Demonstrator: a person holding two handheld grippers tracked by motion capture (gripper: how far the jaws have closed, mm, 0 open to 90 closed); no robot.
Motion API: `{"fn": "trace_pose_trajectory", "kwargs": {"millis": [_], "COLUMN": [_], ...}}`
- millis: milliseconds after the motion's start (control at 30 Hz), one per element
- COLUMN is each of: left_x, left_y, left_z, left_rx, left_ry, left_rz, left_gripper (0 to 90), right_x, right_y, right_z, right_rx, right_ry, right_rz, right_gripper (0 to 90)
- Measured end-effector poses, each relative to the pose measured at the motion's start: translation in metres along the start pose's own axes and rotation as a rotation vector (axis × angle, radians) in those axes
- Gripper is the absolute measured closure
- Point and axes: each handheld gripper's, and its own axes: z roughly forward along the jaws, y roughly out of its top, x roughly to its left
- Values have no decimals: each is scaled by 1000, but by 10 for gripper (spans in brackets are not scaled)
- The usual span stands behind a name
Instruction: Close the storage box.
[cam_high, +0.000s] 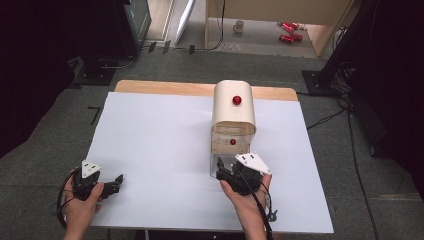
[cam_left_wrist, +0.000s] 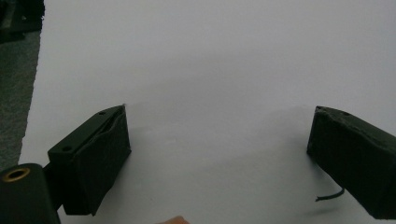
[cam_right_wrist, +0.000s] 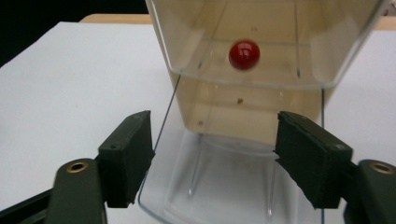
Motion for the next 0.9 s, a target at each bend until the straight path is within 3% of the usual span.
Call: {"fn": "trace_pose_trajectory", "kwargs": {"millis": [100, 233, 367, 900], "left_x": [0, 0, 0, 0], "left_y": [0, 0, 0, 0], "left_z": [0, 0, 0, 0], "left_rx": [0, 0, -1, 1], "left_ry": [0, 0, 1, 0], "left_rz": [0, 1, 2, 1], "left_gripper": [57, 57, 57, 56], "right_x": [-2, -3, -5, -7], "right_y": [-14, -29, -38, -75], "right_z": [-12, -20, -27, -21], "right_rx": [1, 25, 31, 103], "right_ry": [-6, -12, -19, -29], "right_rz": [23, -10, 10, 23], "right_gripper": [266, 262, 263, 339]}}
